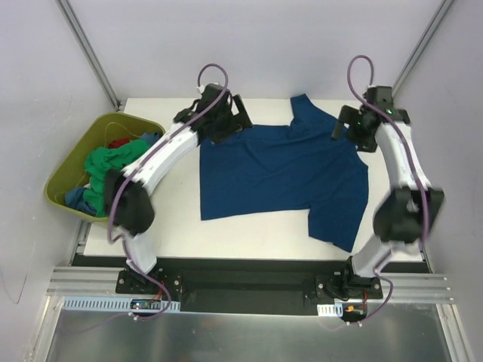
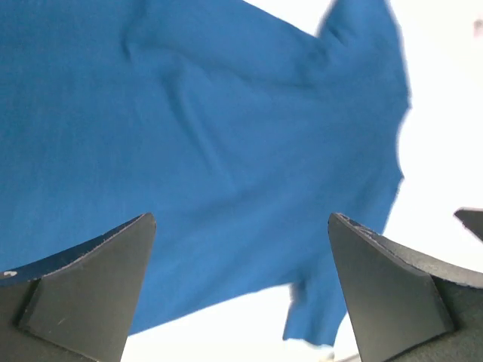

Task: Fold and stack the t-shirts
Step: Flatten out the tshirt, then grap the side of the flattened tshirt closest away from the robot with both arms

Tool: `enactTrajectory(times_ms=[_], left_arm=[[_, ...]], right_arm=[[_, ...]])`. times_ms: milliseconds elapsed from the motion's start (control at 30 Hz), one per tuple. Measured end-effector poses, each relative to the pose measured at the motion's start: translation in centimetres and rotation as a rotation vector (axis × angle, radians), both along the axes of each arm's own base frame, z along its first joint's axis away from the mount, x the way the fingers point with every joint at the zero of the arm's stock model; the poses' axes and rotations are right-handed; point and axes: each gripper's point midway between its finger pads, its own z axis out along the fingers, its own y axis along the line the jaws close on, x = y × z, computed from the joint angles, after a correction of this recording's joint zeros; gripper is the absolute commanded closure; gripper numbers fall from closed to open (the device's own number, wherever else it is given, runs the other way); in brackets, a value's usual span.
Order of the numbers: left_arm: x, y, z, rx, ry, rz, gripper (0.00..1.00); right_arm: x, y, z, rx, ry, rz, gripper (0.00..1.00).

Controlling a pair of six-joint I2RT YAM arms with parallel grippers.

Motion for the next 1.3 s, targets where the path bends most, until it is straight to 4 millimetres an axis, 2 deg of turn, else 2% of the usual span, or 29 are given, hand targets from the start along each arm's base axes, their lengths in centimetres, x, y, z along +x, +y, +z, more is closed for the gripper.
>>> enactTrajectory(times_ms=[67, 100, 133, 167, 200, 233, 267, 367, 467, 533, 600, 633, 700, 733, 833, 933, 1033, 1067, 1300], left_arm=[[-4.8, 0.8, 4.2, -0.025, -0.091, -0.026, 0.01], [-7.0, 1.3, 5.5, -0.039, -0.116, -0.038, 0.01], [-9.7, 2.0, 6.2, -0.056, -0.134, -0.052, 0.01], [-11.9, 3.1, 6.4, -0.071, -0.15, -0.055, 0.01], [-13.7, 4.2, 5.8, -0.078, -0.141, -0.046, 0.01], [-15.1, 5.5, 4.6, -0.072, -0.13, -0.027, 0.01], [-15.9, 6.4, 3.2, -0.066, -0.111, -0.005, 0.01], [-19.0, 9.2, -4.4, 0.019, 0.045, 0.045, 0.01], [-22.4, 11.3, -11.0, 0.11, 0.217, 0.07, 0.14], [-23.9, 12.3, -13.2, 0.143, 0.288, 0.091, 0.34], [-24.4, 12.7, -14.3, 0.163, 0.326, 0.111, 0.38], [-24.3, 12.7, -14.6, 0.169, 0.335, 0.12, 0.45], [-23.9, 12.9, -15.6, 0.197, 0.363, 0.145, 0.51], [-23.7, 12.9, -16.2, 0.208, 0.385, 0.157, 0.58], [-23.1, 12.9, -17.7, 0.242, 0.441, 0.176, 0.6], [-22.1, 12.5, -18.8, 0.256, 0.47, 0.187, 0.67], [-21.5, 12.2, -18.9, 0.249, 0.471, 0.192, 0.82], [-21.4, 12.1, -18.9, 0.248, 0.471, 0.193, 0.98], [-20.9, 11.9, -19.1, 0.222, 0.457, 0.196, 1.0]], right_arm=[[-5.0, -0.1, 5.0, -0.045, -0.144, -0.046, 0.03], [-7.2, -0.4, 6.7, -0.057, -0.21, -0.081, 0.03], [-9.7, -1.0, 8.2, -0.065, -0.306, -0.132, 0.03], [-12.4, -1.4, 8.7, -0.068, -0.363, -0.179, 0.03], [-15.1, -1.9, 8.6, -0.067, -0.411, -0.226, 0.03], [-17.5, -2.1, 7.8, -0.054, -0.457, -0.272, 0.03], [-19.0, -2.1, 6.5, -0.045, -0.455, -0.291, 0.03], [-21.4, -1.4, 0.6, 0.007, -0.387, -0.32, 0.03], [-23.3, -0.2, -4.6, 0.059, -0.264, -0.314, 0.03], [-24.0, -0.1, -5.8, 0.061, -0.22, -0.32, 0.03], [-24.2, -0.3, -6.1, 0.047, -0.201, -0.331, 0.03], [-24.3, -0.4, -6.2, 0.042, -0.192, -0.334, 0.03], [-24.5, -0.4, -6.7, 0.037, -0.167, -0.335, 0.03], [-24.5, -0.4, -6.9, 0.039, -0.154, -0.333, 0.03], [-24.7, -0.1, -7.5, 0.045, -0.127, -0.325, 0.03], [-25.0, 0.1, -7.8, 0.054, -0.114, -0.317, 0.03], [-25.0, 0.2, -7.7, 0.057, -0.116, -0.314, 0.03], [-25.0, 0.2, -7.7, 0.057, -0.118, -0.313, 0.03], [-25.6, 0.2, -8.0, 0.055, -0.098, -0.315, 0.03]])
